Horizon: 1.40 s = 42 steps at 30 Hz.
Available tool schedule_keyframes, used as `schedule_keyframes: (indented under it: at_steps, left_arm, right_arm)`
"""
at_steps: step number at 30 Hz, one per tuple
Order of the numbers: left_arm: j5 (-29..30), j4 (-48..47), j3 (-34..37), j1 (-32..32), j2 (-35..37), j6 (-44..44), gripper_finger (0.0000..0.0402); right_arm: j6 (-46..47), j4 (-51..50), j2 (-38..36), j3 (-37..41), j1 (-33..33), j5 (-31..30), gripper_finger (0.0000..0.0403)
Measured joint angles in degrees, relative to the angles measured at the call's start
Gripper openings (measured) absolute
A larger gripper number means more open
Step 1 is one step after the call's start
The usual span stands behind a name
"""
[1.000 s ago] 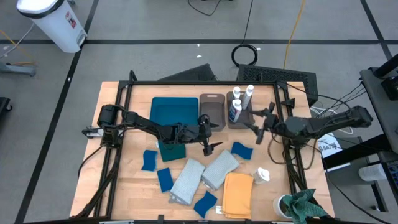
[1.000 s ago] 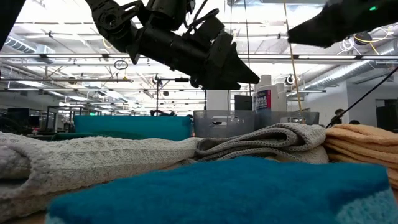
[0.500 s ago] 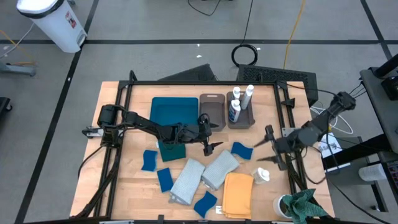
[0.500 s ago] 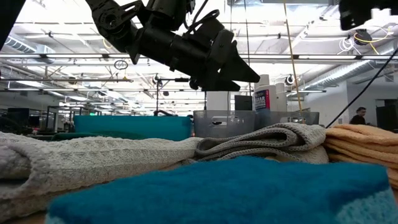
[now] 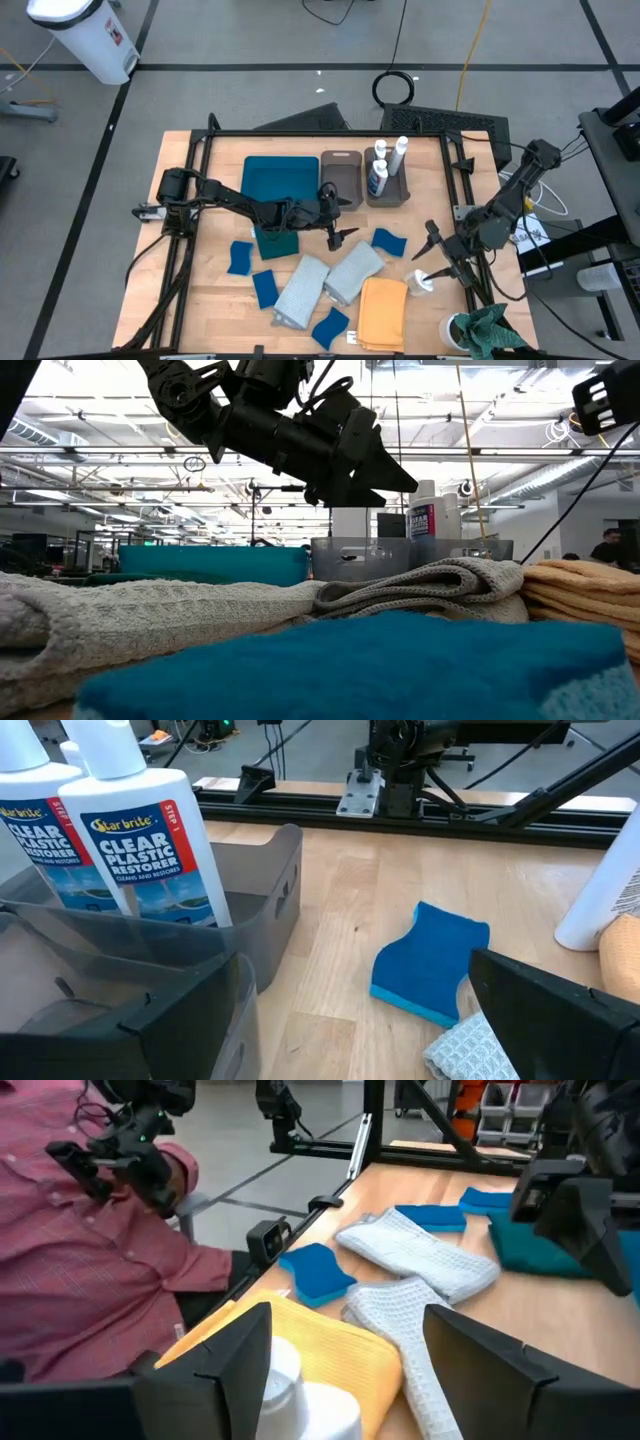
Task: Pick & Place Kitchen Items
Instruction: Put the white plastic restorer bottle into the right black bin
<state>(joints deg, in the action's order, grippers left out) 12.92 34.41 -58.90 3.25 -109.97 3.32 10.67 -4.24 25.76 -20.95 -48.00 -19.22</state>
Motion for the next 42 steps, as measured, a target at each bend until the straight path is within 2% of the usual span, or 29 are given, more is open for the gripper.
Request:
schedule_keyframes:
  at_steps: [6, 12, 16, 20, 30, 35, 42]
  left_arm:
    - [0.0, 0.0, 0.0, -0.2, 0.0, 0.0, 0.0397]
    - [0.0, 0.0, 0.0, -0.2, 0.0, 0.0, 0.0397]
    - [0.0, 0.0, 0.0, -0.2, 0.0, 0.0, 0.0397]
    - [0.0, -0.2, 0.0, -0.2, 0.0, 0.0, 0.0397]
    - [0.0, -0.4, 0.0, -0.2, 0.0, 0.0, 0.0397]
    - [0.0, -0.4, 0.0, -0.2, 0.0, 0.0, 0.0397]
    - [0.0, -0.4, 0.0, -0.2, 0.0, -0.1, 0.0397]
  right_arm:
    - [0.5, 0.6, 0.0, 0.4, -0.8, 0.0, 0.0233]
    - [-3.9, 6.6, 0.0, 0.5, -0.9, 0.2, 0.0233]
    - [-2.4, 5.6, 0.1, 0.6, -0.9, 0.7, 0.0233]
    - [-0.8, 6.1, 0.5, 2.0, -0.9, 4.6, 0.0233]
    - [-0.8, 6.5, 0.5, 4.5, -0.9, 4.5, 0.0224]
    - [-0.8, 6.2, 0.5, 4.5, -0.9, 6.0, 0.0208]
    - [-1.1, 6.1, 0.6, 4.5, -0.9, 7.4, 0.0164]
